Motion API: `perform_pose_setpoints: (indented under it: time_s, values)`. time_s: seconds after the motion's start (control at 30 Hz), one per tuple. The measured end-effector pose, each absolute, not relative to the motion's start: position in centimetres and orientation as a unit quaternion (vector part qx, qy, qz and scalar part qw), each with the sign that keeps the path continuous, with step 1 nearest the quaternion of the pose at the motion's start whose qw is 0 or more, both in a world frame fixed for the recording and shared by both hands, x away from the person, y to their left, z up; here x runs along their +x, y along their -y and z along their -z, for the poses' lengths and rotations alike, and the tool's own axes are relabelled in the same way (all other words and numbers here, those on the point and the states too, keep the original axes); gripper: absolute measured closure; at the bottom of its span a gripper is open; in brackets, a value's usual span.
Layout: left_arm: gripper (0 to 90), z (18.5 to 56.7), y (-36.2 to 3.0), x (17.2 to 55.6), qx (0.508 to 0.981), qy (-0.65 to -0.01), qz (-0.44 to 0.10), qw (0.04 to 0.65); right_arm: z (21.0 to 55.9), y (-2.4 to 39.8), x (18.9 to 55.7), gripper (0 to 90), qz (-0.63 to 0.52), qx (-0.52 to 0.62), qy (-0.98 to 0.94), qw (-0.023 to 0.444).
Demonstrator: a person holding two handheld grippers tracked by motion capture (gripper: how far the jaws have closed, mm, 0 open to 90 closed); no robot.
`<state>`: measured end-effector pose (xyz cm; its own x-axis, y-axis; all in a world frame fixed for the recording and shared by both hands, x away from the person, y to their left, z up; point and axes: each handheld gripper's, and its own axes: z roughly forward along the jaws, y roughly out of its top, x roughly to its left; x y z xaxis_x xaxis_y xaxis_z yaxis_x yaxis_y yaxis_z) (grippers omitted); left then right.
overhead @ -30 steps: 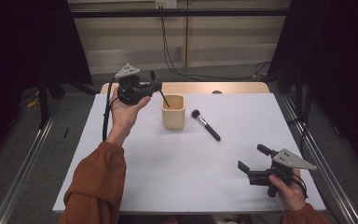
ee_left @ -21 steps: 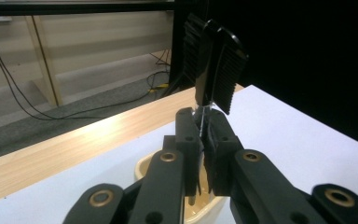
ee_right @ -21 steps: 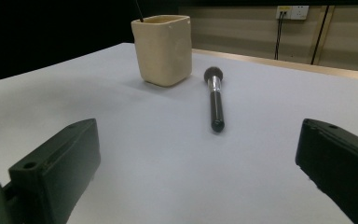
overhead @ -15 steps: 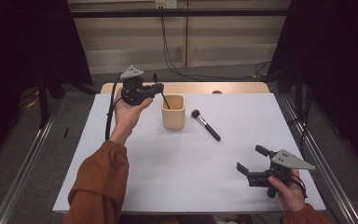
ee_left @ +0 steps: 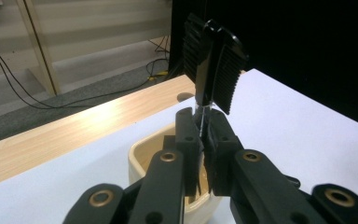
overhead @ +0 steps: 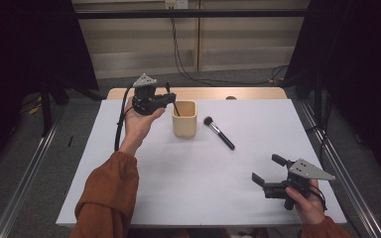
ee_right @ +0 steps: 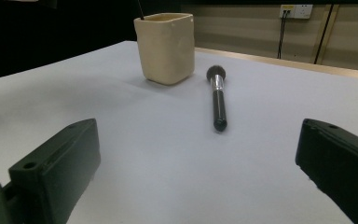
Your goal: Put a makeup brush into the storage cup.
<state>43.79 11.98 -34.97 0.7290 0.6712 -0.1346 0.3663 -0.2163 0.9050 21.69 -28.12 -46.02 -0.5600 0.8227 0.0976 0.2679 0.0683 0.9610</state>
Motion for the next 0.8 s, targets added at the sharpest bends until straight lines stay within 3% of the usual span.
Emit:
perform_pose_setpoints:
  time_s: [0.8]
  values:
    - [85.5,37.2,-11.4,44.1,0.774,-0.345,-0.147,0.511,46.0,28.1,21.7,0.0,-0.554,0.394,-0.689,0.251]
